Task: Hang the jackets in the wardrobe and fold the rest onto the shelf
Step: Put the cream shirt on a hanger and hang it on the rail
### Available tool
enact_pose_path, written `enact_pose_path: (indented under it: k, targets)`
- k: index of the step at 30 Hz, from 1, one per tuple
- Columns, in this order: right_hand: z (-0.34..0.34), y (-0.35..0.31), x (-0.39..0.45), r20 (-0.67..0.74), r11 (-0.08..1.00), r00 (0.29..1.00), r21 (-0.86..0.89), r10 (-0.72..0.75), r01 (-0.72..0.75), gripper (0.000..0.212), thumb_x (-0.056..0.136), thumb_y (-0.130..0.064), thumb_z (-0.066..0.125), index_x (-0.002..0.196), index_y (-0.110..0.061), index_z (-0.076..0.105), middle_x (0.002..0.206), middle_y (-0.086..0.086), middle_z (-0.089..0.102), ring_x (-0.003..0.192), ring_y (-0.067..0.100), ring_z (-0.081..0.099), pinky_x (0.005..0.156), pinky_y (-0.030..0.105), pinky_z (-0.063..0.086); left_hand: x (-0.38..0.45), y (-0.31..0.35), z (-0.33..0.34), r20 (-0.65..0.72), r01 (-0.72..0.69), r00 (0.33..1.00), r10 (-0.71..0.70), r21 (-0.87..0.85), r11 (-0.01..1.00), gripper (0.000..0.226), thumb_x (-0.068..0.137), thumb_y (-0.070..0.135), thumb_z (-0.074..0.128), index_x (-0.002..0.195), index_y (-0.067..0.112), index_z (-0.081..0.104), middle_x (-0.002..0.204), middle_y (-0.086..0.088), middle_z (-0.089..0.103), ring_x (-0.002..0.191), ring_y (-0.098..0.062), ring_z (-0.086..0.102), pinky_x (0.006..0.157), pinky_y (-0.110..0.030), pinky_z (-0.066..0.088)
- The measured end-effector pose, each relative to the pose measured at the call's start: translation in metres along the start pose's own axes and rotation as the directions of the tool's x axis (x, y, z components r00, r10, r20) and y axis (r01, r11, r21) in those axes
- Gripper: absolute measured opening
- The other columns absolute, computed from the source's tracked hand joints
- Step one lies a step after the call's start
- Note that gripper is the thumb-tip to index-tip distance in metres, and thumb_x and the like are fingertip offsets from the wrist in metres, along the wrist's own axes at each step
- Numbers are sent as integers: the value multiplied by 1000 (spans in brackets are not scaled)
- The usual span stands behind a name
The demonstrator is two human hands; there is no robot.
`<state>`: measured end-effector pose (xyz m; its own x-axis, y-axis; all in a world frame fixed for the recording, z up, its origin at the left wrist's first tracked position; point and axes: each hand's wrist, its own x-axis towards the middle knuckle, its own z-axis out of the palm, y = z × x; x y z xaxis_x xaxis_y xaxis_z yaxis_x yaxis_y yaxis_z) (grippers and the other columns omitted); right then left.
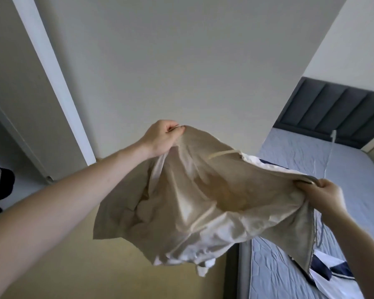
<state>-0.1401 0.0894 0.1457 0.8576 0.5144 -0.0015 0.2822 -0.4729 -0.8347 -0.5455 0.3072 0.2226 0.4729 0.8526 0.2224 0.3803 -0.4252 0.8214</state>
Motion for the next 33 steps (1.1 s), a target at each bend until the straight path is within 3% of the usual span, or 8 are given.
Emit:
enact_pose_path:
  k: [7,10,14,18,20,24,28,33]
  targets:
    - [38,-23,-54,175,976,980,-175,-98,129,44,64,-35,93,85,-19,59,82,3,69,71,24,64,58,34,45,1,36,-14,54,-121,991,119,38,992,48,104,24,56,64,19,30,60,8,23,53,-7,22,53,-29,20]
    - [57,-55,-91,276,963,929,-36,-246,266,51,66,-43,94,103,-33,60,109,-16,64,89,4,63,65,30,46,1,54,-11,91,-151,984,150,-4,989,49,105,24,57,64,19,30,60,9,23,53,-6,22,52,-25,21]
    - [74,-115,-129,374,900,819,227,-434,373,60,64,-49,96,99,-28,52,123,-30,64,69,6,67,59,25,55,0,71,6,266,-203,943,198,-12,979,48,104,28,59,63,19,36,58,7,27,52,-8,26,53,-27,26]
    - [93,-149,-139,412,874,774,300,-480,382,58,72,-29,94,77,-18,38,64,-22,51,55,0,40,56,18,35,-3,75,23,356,-254,898,260,-65,965,47,104,32,58,63,18,38,59,4,28,55,-11,28,53,-25,26]
    - [100,-151,-138,420,880,790,364,-448,306,55,78,-13,88,73,-20,34,61,-14,35,54,5,32,54,20,30,-3,64,23,328,-249,906,269,-101,963,49,104,32,59,63,16,37,60,4,28,56,-12,28,54,-26,27]
    - [101,-154,-138,487,830,761,545,-428,118,56,79,-2,78,67,-29,31,63,-9,33,57,10,30,47,19,31,-19,9,21,274,-143,949,158,-72,987,43,96,37,72,72,5,54,63,8,43,61,-8,40,58,-26,34]
    - [112,-154,-150,509,835,702,501,-498,230,47,71,-13,73,65,-31,31,66,-5,31,60,14,29,49,26,28,-69,-71,50,463,-29,886,-31,121,992,11,83,19,80,82,24,71,71,18,64,63,3,53,64,-23,45]
    - [113,-146,-153,533,837,704,523,-469,162,46,72,-13,72,65,-31,31,64,-5,30,59,14,27,50,27,26,-131,-137,109,435,275,843,-316,156,949,29,76,40,80,97,44,61,96,25,62,84,12,60,70,-8,45]
